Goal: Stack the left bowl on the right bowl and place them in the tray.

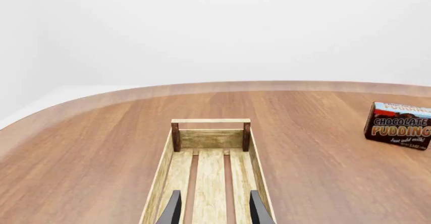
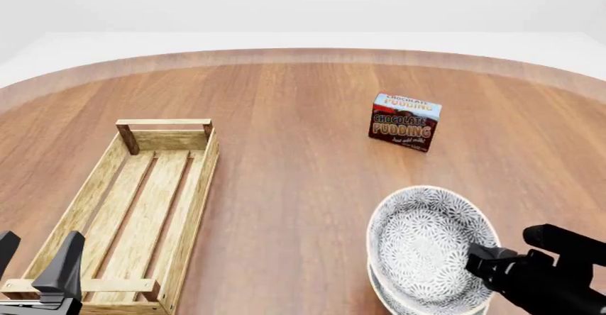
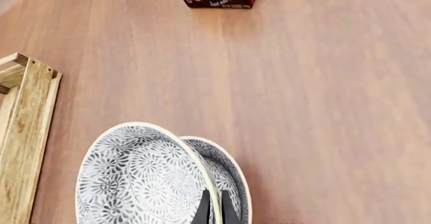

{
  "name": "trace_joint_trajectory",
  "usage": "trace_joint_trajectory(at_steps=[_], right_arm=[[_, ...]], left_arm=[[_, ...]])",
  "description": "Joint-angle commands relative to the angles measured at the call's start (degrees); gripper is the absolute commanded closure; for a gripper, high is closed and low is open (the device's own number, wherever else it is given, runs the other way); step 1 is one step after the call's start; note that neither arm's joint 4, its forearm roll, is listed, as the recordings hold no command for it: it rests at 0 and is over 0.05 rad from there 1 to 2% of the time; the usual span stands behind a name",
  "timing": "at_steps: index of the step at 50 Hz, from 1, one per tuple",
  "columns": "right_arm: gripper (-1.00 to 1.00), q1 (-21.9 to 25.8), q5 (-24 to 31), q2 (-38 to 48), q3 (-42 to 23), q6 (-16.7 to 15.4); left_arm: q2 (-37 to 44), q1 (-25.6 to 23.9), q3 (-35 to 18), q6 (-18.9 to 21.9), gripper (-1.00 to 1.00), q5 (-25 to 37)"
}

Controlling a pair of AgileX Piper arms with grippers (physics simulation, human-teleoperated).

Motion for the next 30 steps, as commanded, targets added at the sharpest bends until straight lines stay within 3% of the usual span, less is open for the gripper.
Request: trace_joint_trajectory(at_steps=[1, 7, 20, 21, 30], right_arm=[[1.00, -0.3, -3.0, 0.4, 2.4, 0.8], [1.00, -0.2, -5.8, 1.7, 4.3, 1.2], [1.00, -0.9, -5.9, 2.8, 3.8, 0.0], [-1.00, -0.8, -5.4, 2.2, 3.7, 0.4], [-1.00, -1.0, -3.7, 1.2, 2.6, -0.1]], left_arm=[[0.0, 0.0, 0.0, 0.0, -1.00, 0.0], [0.0, 0.0, 0.0, 0.0, -1.00, 0.0], [0.0, 0.0, 0.0, 0.0, -1.00, 0.0], [0.0, 0.0, 0.0, 0.0, -1.00, 0.0], [0.0, 0.0, 0.0, 0.0, -1.00, 0.0]])
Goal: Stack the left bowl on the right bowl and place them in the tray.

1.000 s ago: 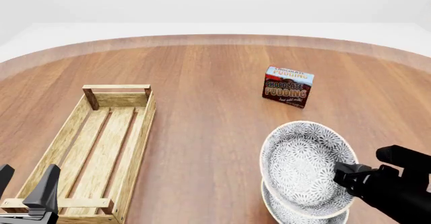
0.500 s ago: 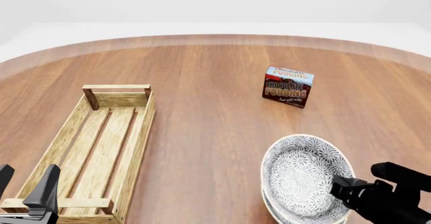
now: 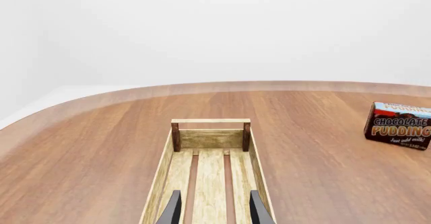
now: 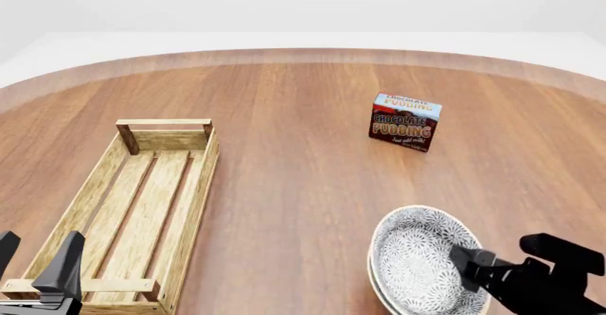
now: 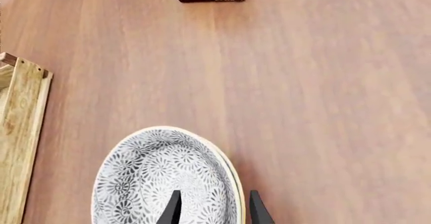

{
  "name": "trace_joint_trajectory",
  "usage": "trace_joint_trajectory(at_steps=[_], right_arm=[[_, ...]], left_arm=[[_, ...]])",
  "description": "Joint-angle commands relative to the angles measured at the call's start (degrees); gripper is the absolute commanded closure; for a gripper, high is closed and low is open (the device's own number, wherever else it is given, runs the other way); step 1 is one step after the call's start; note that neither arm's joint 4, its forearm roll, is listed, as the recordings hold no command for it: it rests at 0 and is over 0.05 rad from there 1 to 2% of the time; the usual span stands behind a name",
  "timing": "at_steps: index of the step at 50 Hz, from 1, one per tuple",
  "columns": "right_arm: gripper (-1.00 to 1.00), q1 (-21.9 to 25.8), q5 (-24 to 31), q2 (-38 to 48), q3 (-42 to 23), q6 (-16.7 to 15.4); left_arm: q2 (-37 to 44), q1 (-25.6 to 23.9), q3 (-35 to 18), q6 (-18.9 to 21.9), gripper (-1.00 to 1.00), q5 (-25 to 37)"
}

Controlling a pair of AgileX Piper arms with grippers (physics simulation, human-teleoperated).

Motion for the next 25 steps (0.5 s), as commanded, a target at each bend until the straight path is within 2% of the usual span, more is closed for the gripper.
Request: trace_joint_trajectory(at_steps=[1, 16, 19, 22, 24, 25], right_arm=[[-1.00, -0.2, 1.2, -0.7, -1.0, -0.4], [-1.00, -0.6, 3.1, -1.8, -2.2, -0.8], [-1.00, -1.7, 3.1, -0.2, -3.0, -2.1], [-1.00, -3.6, 3.3, 2.6, -4.7, -4.8], [-1.00, -3.5, 3.6, 2.3, -4.9, -4.6], [-1.00, -4.3, 4.0, 3.1, -5.7, -5.6]], left_arm=[[0.0, 0.0, 0.0, 0.0, -1.00, 0.0], [0.0, 0.0, 0.0, 0.0, -1.00, 0.0], [0.0, 0.0, 0.0, 0.0, -1.00, 0.0], [0.0, 0.0, 0.0, 0.0, -1.00, 0.0], [0.0, 0.0, 0.0, 0.0, -1.00, 0.0], [0.0, 0.0, 0.0, 0.0, -1.00, 0.0]])
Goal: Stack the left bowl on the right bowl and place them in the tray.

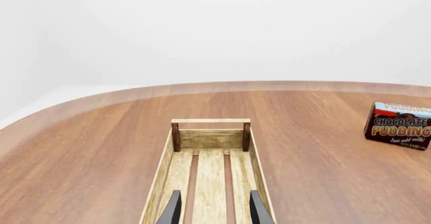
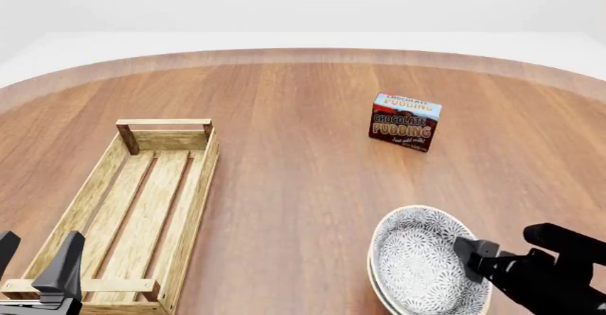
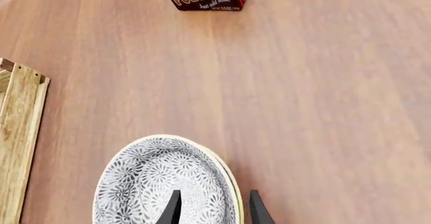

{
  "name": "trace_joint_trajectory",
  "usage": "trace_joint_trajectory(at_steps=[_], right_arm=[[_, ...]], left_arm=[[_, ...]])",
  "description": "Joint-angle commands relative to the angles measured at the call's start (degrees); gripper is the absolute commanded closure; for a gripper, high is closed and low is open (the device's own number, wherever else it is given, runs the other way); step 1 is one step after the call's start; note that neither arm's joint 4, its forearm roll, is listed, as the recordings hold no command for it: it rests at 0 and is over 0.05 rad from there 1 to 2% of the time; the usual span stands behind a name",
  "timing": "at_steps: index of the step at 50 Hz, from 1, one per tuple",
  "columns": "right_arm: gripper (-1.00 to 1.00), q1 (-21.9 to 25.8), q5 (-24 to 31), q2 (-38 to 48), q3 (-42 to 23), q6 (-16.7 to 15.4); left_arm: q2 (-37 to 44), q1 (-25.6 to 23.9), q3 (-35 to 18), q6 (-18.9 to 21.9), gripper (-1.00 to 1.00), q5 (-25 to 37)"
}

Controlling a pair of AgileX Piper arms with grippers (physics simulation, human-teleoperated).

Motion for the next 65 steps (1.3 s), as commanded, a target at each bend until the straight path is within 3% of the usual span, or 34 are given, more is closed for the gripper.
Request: trace_joint_trajectory(at_steps=[1, 9, 16, 44, 55, 65], right_arm=[[-1.00, -4.0, 1.9, 4.4, -4.5, -5.4], [-1.00, -6.9, 3.9, 8.2, -8.1, -10.3], [-1.00, -6.5, 3.4, 10.7, -8.1, -11.7], [-1.00, -3.7, -1.5, 14.4, -2.4, -10.8], [-1.00, -2.7, -9.4, 18.8, 2.0, -9.3], [-1.00, -2.1, -11.3, 19.8, 3.1, -8.5]], left_arm=[[0.0, 0.0, 0.0, 0.0, -1.00, 0.0], [0.0, 0.0, 0.0, 0.0, -1.00, 0.0], [0.0, 0.0, 0.0, 0.0, -1.00, 0.0], [0.0, 0.0, 0.0, 0.0, -1.00, 0.0], [0.0, 0.0, 0.0, 0.0, -1.00, 0.0], [0.0, 0.0, 0.0, 0.0, -1.00, 0.0]])
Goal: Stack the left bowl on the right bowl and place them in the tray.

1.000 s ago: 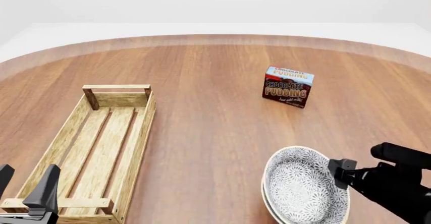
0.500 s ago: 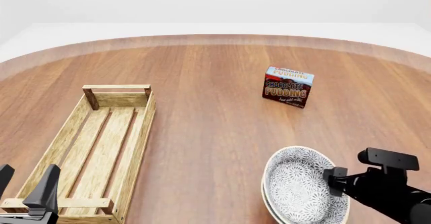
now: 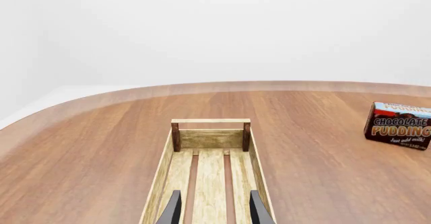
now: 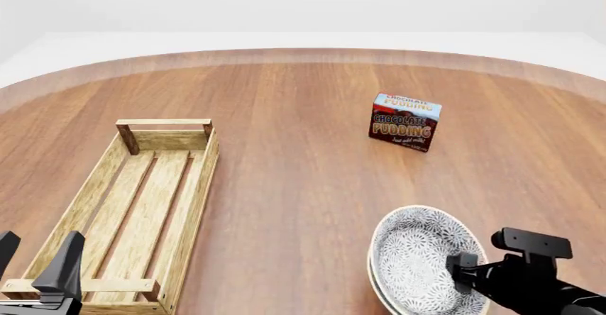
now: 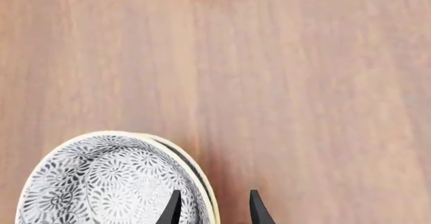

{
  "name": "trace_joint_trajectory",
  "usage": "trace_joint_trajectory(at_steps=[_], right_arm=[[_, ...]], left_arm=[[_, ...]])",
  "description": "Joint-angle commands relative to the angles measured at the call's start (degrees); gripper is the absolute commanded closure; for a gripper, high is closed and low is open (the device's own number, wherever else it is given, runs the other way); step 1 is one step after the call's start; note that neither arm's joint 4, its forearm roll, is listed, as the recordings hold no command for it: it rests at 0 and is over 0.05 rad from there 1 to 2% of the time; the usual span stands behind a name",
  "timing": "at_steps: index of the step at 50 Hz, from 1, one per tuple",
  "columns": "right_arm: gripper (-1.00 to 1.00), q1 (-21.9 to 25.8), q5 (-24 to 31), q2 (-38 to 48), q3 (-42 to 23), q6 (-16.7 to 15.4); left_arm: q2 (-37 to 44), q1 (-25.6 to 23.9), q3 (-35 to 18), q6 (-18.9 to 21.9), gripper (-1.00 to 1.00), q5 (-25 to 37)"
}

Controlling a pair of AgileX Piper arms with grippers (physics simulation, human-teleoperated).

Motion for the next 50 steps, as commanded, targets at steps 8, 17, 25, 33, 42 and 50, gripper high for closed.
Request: trace_joint_trajectory(at_steps=[8, 17, 25, 33, 42, 50], right_arm=[[1.00, 1.9, -6.1, 3.7, 3.2, 1.3], [1.00, 2.8, -5.6, 2.3, 3.9, 2.4], [1.00, 2.2, -2.0, -0.9, 2.6, 2.2], [1.00, 2.2, 6.1, -9.2, -0.6, 2.8], [1.00, 3.3, 17.9, -20.2, -8.5, 4.7], [1.00, 4.6, 26.2, -23.6, -19.6, 4.8]], left_arm=[[0.0, 0.0, 0.0, 0.0, -1.00, 0.0], [0.0, 0.0, 0.0, 0.0, -1.00, 0.0], [0.0, 0.0, 0.0, 0.0, -1.00, 0.0], [0.0, 0.0, 0.0, 0.0, -1.00, 0.0], [0.0, 0.0, 0.0, 0.0, -1.00, 0.0], [0.0, 0.0, 0.0, 0.0, -1.00, 0.0]])
